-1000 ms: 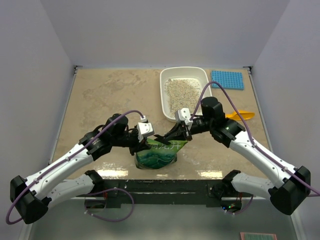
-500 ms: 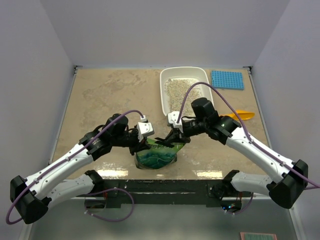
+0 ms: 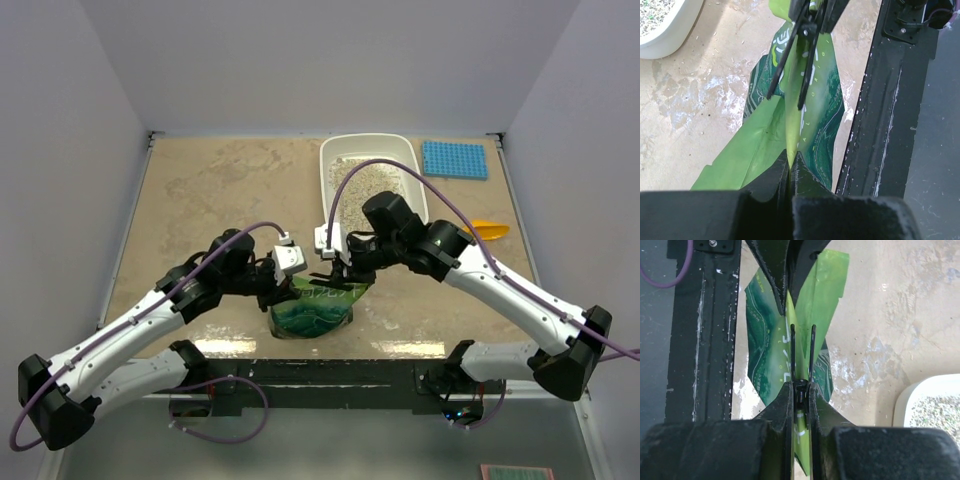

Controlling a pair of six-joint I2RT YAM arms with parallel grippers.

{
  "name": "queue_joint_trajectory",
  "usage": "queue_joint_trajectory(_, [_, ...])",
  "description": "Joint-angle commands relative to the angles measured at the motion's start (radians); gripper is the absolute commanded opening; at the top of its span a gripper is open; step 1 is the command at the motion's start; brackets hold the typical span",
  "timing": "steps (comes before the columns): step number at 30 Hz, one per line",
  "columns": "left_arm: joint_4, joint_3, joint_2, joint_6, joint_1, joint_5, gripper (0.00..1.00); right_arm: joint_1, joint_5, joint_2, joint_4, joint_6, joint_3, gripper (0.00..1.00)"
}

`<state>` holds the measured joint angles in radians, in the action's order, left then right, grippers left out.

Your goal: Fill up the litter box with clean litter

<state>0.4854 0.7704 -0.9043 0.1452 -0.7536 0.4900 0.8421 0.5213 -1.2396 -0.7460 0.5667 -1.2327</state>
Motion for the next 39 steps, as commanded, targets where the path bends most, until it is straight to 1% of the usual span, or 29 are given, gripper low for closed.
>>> queue_joint_trajectory(1, [-0.05,0.009,0.05,-0.021,-0.004,-0.002,0.0,0.015,-0.105,-0.012,-0.087,0.01,-0.091,0.0])
queue_joint_trajectory(6, [-0.053,0.009,0.059,-0.019,-0.006,-0.005,0.0,0.037,-0.171,-0.044,-0.158,0.015,-0.085,0.0])
queue_joint_trajectory(16, [-0.053,0.009,0.058,-0.015,-0.01,-0.014,0.0,0.058,-0.113,-0.044,-0.151,0.035,-0.034,0.0])
queue_joint_trajectory(26, [-0.045,0.02,0.056,-0.012,-0.013,-0.024,0.0,0.106,-0.135,-0.106,-0.17,0.041,-0.05,0.0])
queue_joint_trajectory(35, [-0.042,0.017,0.064,-0.012,-0.016,-0.034,0.0,0.155,-0.227,-0.188,-0.207,0.024,-0.086,0.0])
queue_joint_trajectory(39, [-0.039,0.018,0.07,-0.012,-0.02,-0.042,0.0,0.157,-0.25,-0.187,-0.21,0.021,-0.087,0.0])
